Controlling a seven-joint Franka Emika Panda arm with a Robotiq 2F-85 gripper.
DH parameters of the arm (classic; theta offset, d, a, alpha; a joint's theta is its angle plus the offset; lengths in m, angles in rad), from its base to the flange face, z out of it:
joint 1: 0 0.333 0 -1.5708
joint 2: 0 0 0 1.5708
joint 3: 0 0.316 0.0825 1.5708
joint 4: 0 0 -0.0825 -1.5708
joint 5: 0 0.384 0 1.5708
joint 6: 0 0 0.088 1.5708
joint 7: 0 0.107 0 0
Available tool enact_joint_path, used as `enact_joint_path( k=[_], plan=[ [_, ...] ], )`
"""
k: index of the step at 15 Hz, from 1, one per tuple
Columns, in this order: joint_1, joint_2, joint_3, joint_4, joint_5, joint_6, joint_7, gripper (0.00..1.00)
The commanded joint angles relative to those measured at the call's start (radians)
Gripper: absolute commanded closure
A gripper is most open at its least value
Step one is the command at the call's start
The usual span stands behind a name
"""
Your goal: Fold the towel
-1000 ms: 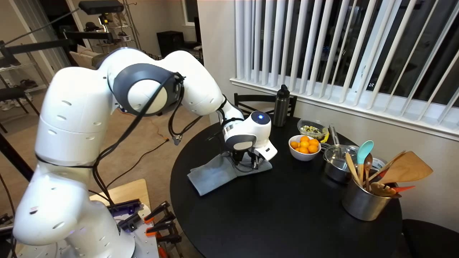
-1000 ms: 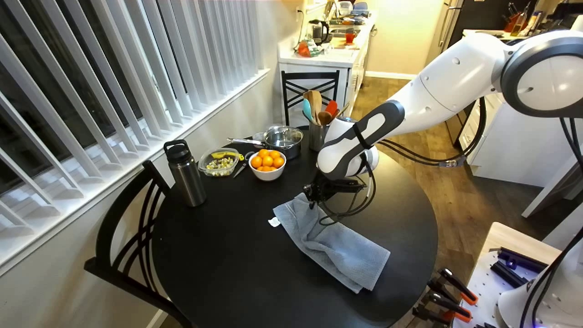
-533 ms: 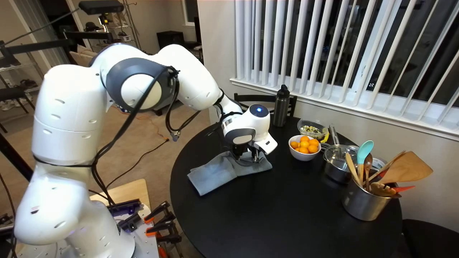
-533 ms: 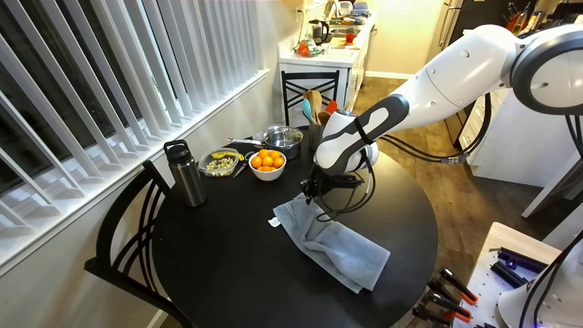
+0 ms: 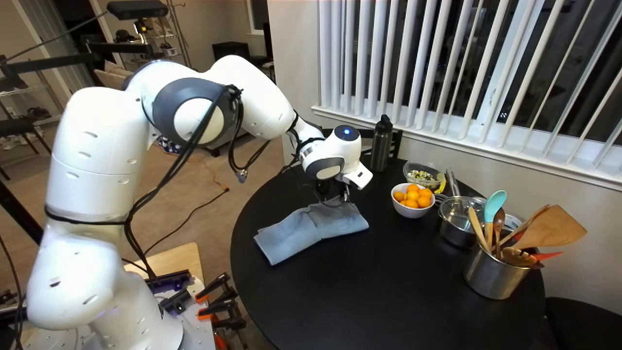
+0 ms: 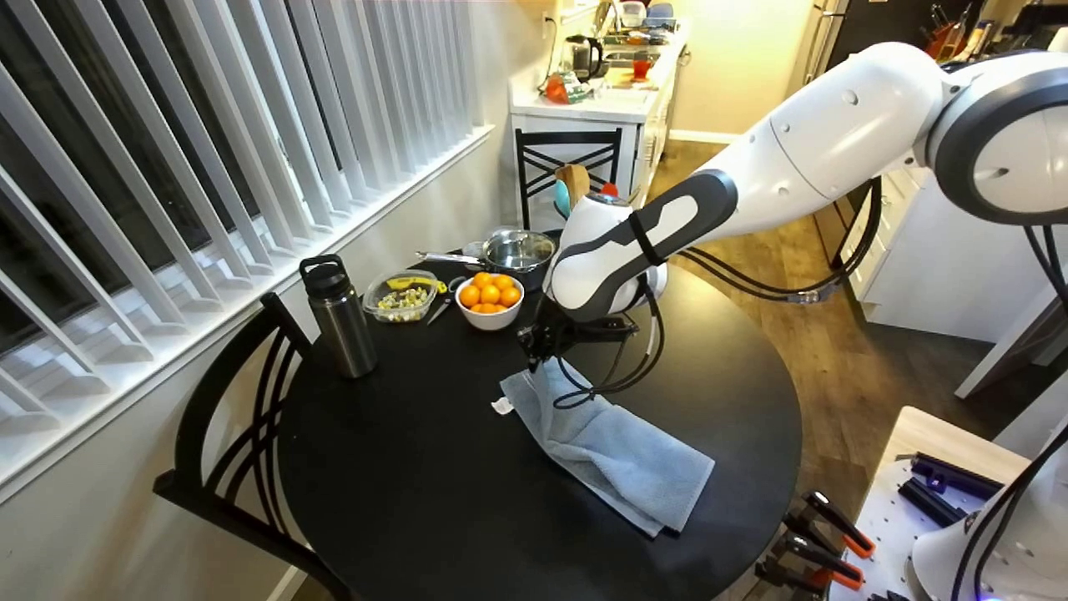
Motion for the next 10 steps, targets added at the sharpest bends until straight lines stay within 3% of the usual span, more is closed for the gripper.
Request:
enact_joint_path(
  k=[1,3,10],
  plan=[
    [0.03,0.037,-0.007,0.068,-0.025,-0.039,0.015,0.7],
    [0.036,0.052,-0.003,0.088,-0.021,-0.046,0.009,0.65],
    [0.036,0.074,-0.003,0.105,-0.013,-0.07,0.006,0.21]
  ],
)
